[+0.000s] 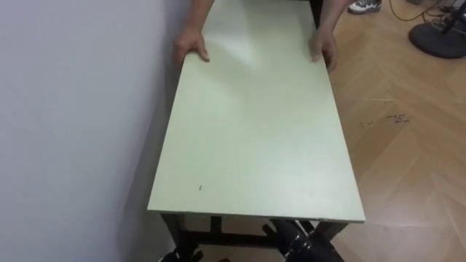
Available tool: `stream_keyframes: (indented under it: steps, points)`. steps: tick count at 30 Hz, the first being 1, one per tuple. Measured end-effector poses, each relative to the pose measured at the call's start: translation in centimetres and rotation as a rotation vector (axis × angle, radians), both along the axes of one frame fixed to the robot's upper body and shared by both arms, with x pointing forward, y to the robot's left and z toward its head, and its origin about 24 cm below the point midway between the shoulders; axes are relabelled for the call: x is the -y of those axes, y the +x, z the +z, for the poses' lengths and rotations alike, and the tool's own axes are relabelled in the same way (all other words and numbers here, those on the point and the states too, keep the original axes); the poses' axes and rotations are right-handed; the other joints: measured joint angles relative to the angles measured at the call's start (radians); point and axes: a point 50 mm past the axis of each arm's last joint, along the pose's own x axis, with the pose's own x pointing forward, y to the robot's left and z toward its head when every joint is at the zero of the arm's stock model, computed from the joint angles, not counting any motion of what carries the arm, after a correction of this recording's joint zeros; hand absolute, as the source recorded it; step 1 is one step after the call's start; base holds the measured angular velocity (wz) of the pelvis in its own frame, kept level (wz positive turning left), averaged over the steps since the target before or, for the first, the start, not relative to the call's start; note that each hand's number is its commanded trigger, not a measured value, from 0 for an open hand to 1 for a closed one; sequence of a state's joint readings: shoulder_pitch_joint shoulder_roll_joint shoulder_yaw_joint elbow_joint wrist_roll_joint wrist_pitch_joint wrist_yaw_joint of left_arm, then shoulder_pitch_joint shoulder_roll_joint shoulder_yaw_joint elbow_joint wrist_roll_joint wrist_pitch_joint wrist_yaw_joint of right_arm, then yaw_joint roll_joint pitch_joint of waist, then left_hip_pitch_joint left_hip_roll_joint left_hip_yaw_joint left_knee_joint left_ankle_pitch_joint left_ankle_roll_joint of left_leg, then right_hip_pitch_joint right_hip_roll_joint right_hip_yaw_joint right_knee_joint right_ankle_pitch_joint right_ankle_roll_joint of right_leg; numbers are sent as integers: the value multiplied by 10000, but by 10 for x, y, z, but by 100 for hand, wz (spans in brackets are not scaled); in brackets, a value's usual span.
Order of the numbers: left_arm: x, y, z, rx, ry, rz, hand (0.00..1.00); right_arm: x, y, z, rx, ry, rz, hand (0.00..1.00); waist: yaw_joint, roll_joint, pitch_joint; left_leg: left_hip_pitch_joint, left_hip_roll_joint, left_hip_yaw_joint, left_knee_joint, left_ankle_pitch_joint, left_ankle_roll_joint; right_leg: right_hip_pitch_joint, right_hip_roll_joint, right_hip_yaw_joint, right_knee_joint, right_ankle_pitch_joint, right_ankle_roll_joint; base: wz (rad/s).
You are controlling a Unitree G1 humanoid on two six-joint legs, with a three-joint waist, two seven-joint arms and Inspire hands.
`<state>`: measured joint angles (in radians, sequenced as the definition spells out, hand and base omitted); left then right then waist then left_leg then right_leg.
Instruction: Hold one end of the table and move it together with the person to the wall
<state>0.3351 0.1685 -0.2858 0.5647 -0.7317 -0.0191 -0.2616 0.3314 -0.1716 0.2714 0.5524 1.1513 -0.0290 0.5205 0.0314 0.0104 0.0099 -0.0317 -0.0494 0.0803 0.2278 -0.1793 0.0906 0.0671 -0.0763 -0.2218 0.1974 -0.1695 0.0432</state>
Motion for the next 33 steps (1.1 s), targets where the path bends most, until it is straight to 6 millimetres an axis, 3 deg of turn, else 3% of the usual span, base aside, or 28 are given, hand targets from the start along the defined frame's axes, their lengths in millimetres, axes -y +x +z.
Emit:
stream_keyframes:
  steps: [3,6,9,12,14,19,24,33]
  points:
    - [-5,-5,-4,-83,215,92,0,7,-11,-9,-613,-491,103,0,-1,7,44,43,0,5,-66,4,-6,4,5,5,-2,3,-6,0]
    - [-12,-8,-8,-348,434,372,0,19,-21,-20,-1523,-1371,157,0,-35,17,34,76,14,16,-78,16,-21,29,18,0,-5,5,-8,0]
    - [-25,-18,-16,-908,823,916,0,37,-35,-30,-2533,-2134,-254,0,-125,-58,-27,89,14,9,-91,24,-32,92,37,12,-121,16,-26,0]
    - [-34,-35,-26,-1859,1342,1248,0,52,-53,-39,-3780,-2930,-338,0,-208,-142,-61,291,14,7,-231,17,-46,225,50,1,-149,16,-25,-2]
    - [-39,-54,-31,-2614,1544,1802,0,59,-73,-45,-4771,-3274,-527,0,-203,-187,-62,482,44,58,-316,-8,-87,289,80,50,-164,15,-25,-8]
    - [-45,-75,-37,-3733,2010,2804,0,68,-104,-51,-6494,-4209,-151,0,-241,-243,-47,592,60,65,-401,-28,-119,453,122,191,-278,14,-25,-2]
    - [-47,-83,-42,-4429,2184,3417,0,67,-113,-55,-7417,-4607,-434,0,-237,-275,-51,641,73,73,-413,-44,-142,467,157,258,-308,15,-26,-6]
    - [-49,-80,-44,-4884,2525,2995,0,70,-111,-57,-8208,-5089,-427,0,-234,-251,-55,690,100,23,-384,-62,-163,549,190,221,-303,18,-32,0]
